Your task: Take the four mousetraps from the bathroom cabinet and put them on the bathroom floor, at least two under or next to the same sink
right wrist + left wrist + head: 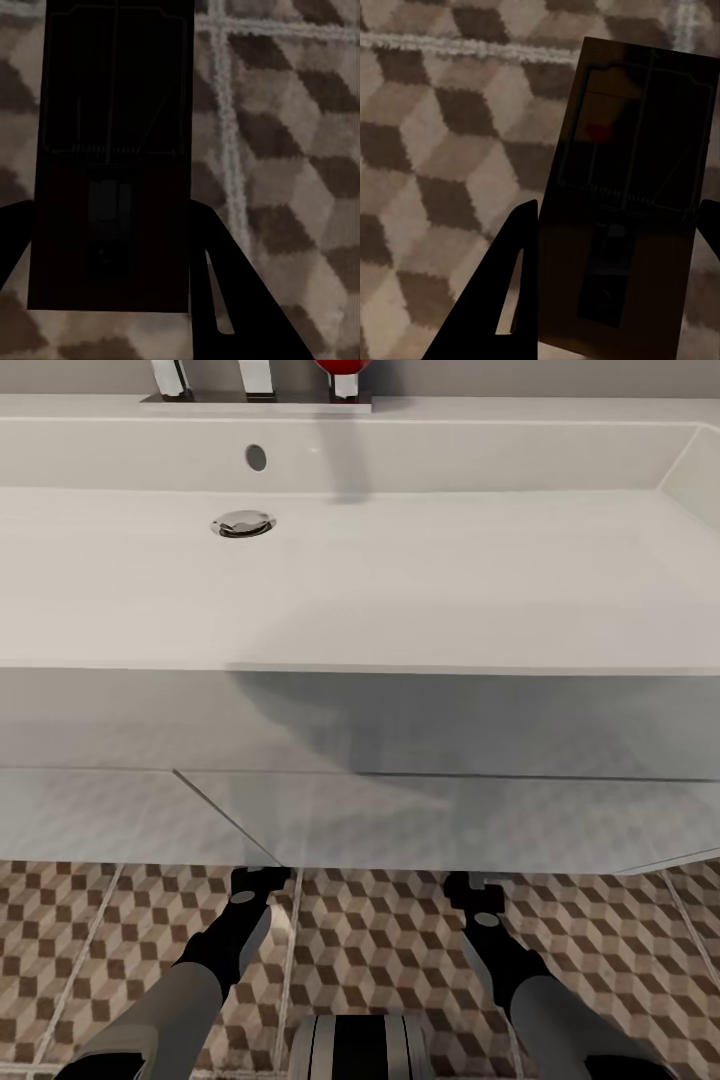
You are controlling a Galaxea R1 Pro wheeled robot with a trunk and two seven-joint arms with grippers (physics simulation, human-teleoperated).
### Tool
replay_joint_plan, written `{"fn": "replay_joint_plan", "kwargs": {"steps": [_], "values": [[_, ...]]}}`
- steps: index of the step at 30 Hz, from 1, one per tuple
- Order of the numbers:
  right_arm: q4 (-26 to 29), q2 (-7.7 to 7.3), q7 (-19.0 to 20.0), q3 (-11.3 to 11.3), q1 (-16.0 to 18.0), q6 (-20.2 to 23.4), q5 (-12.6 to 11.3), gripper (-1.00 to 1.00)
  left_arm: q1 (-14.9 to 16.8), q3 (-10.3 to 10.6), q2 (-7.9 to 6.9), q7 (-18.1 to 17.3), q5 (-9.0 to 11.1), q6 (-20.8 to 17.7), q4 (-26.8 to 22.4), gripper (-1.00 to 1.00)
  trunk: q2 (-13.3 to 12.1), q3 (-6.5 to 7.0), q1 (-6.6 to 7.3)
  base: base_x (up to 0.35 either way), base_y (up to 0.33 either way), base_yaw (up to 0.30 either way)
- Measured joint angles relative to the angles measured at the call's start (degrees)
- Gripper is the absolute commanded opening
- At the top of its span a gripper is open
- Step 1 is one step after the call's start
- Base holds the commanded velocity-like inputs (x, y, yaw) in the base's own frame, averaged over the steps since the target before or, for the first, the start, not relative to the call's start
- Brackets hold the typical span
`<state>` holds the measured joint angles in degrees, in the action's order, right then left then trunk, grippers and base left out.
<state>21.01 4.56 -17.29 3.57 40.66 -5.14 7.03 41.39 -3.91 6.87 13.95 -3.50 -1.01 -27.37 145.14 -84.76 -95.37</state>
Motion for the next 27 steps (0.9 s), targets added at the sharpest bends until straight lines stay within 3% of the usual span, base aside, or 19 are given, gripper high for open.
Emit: {"fn": "replay_joint_plan", "kwargs": {"steps": [11,27], "values": [[0.13,1.46,-3.32,0.05,0.0,0.1,-0.05,-1.0,0.0,0.08,0.07,0.01,-0.09,0.0,-0.01,-1.0,0.0,0.0,0.0,0.0,0.0,0.023],[0.13,1.3,-1.36,-0.4,0.0,-0.83,0.52,-1.0,0.0,0.17,0.1,0.0,-0.11,0.0,-0.34,-1.0,0.0,0.0,0.0,0.0,0.0,0.032]]}}
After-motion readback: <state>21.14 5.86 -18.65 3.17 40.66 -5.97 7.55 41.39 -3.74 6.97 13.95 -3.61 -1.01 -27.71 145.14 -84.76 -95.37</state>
